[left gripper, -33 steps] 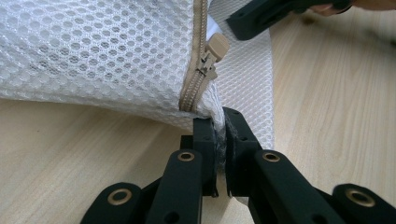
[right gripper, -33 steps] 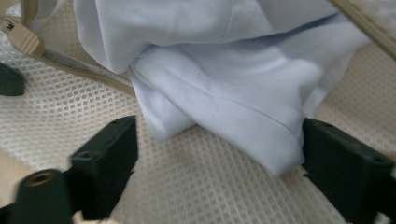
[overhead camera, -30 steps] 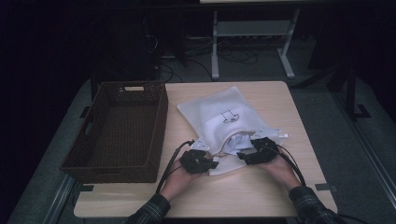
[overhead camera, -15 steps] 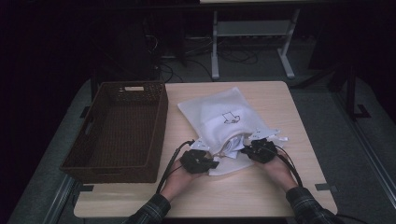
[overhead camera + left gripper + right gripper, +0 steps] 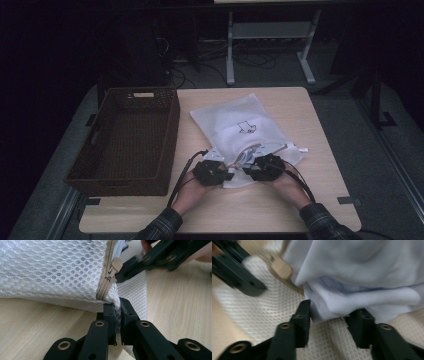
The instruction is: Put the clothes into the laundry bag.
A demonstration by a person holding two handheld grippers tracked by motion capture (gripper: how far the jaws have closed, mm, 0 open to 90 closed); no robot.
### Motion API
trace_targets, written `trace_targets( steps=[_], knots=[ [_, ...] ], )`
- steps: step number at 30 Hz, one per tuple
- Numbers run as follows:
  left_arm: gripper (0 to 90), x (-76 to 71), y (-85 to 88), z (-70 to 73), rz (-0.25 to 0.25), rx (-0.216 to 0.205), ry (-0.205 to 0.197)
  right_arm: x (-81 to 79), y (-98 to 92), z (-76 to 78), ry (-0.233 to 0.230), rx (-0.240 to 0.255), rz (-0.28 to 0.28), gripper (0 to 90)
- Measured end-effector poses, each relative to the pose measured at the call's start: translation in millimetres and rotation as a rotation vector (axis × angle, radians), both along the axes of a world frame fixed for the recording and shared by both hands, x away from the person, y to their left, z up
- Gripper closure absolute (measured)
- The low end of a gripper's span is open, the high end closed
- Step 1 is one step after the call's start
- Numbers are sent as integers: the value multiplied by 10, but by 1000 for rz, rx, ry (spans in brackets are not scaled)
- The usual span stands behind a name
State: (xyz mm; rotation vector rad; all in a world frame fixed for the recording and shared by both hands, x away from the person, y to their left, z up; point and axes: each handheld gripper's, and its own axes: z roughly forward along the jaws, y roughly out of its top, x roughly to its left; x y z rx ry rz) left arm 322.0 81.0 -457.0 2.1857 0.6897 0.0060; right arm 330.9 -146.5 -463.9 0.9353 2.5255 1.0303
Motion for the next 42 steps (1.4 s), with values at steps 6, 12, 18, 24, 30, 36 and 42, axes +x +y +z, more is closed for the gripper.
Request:
trace_targets(
  steps=[6,12,18,24,30,36,42],
  knots=[
    [851,1,3,1,-1,0,2,2,77,-58,-50,-36,-45,846],
    [851,2,8,4,0,-5,2,31,75,-6,-79,-3,-57,860],
    [852,7,15,9,1,-8,3,90,44,40,-76,59,-82,862],
    [852,9,22,19,4,-21,5,178,81,113,-88,105,-104,863],
    [853,6,28,32,-3,-26,-1,292,145,128,-104,140,-136,864],
    [853,3,46,58,0,-42,-10,374,180,156,-139,169,-161,864],
    [854,-10,58,91,7,-66,-20,445,195,172,-165,175,-187,864]
  ],
)
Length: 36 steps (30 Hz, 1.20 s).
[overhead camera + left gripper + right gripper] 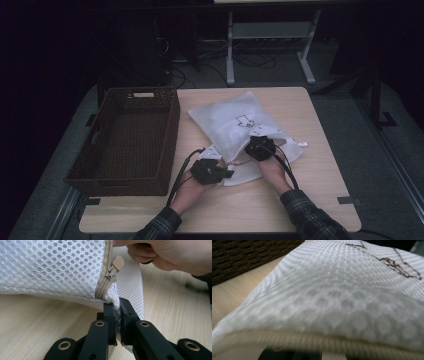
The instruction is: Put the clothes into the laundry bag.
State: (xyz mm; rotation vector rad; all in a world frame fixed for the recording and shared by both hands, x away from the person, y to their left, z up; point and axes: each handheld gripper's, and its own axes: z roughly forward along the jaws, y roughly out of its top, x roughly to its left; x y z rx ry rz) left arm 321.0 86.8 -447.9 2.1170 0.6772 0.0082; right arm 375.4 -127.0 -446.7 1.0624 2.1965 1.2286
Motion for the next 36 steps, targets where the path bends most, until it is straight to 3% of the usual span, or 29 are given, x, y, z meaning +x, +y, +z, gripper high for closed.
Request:
trace_targets(
  steps=[8,19,26,32,36],
  knots=[
    [858,-7,11,21,-1,-16,19,183,-11,-25,-4,22,-46,863],
    [858,10,29,-7,5,-2,36,323,16,-159,30,10,-47,837],
    [856,18,52,3,17,-12,35,216,-75,-96,39,12,3,610],
    [855,28,76,11,27,-20,31,45,-201,58,36,25,26,534],
    [855,35,93,13,34,-21,32,-100,-262,189,21,28,53,533]
  ],
)
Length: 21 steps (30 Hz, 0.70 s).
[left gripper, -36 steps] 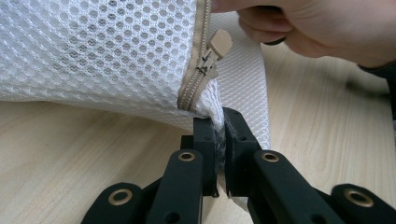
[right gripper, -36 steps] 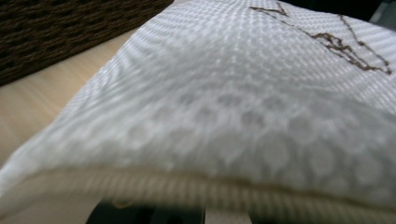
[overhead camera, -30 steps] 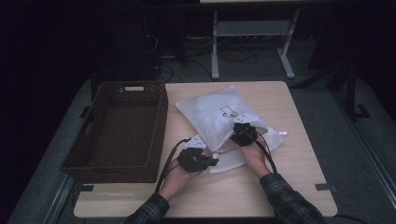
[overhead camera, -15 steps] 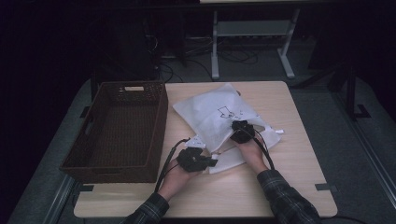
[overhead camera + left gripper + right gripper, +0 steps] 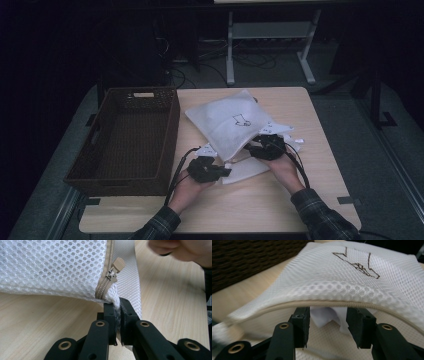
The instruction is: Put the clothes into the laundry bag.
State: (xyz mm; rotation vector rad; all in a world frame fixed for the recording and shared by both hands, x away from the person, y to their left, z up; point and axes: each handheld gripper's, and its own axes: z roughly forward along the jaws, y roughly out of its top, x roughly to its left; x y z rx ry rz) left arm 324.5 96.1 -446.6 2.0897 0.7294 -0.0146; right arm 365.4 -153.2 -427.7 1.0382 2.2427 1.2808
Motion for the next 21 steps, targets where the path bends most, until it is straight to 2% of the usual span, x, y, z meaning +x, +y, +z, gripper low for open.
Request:
trace_targets(
  steps=[5,7,9,11,16,18,21],
  knots=[
    [855,2,9,-4,4,-3,6,-179,-153,124,0,-4,19,552],
    [854,3,15,-4,6,-1,6,-213,-248,143,-6,-16,13,553],
    [855,6,29,2,7,-1,5,-209,-353,151,6,-24,5,540],
    [855,11,41,5,10,-4,6,-174,-519,148,32,-30,-5,512],
    [852,20,56,0,12,-1,8,-27,-916,100,59,-70,-108,453],
    [852,21,56,-1,13,0,11,60,-1090,44,82,-54,-145,411],
    [851,30,59,-13,14,1,20,163,-1236,-71,131,-51,-154,369]
  ],
)
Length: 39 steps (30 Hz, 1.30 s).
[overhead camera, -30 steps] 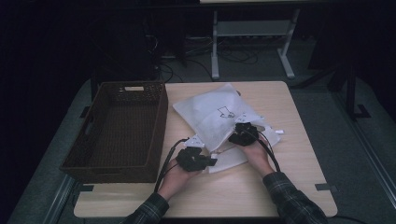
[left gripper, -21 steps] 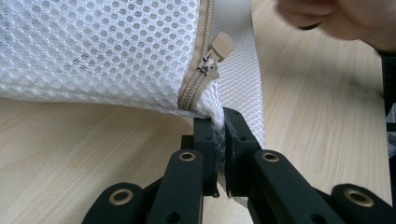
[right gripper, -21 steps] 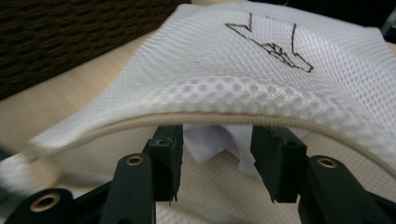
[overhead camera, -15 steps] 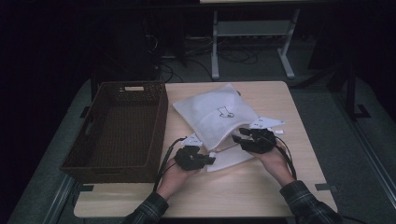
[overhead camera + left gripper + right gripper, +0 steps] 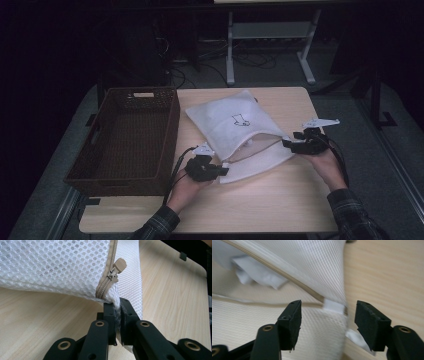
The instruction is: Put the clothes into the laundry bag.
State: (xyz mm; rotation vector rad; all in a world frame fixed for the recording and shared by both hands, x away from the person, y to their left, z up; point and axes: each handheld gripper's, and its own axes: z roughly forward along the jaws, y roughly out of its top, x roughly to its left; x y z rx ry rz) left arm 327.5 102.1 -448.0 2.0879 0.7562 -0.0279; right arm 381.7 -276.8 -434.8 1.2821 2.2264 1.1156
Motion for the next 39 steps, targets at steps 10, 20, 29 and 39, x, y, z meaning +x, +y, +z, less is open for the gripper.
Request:
trace_targets(
  steps=[10,20,29,39],
  knots=[
    [833,13,23,-22,16,47,-32,132,-51,-228,119,21,36,536],
    [833,51,92,-27,58,97,-41,-39,-71,-186,143,9,65,802],
    [827,101,209,-54,111,140,10,-397,-37,-140,153,-33,109,807],
    [656,-6,227,-5,95,201,-13,-642,-83,-158,162,-44,148,717]
  ],
)
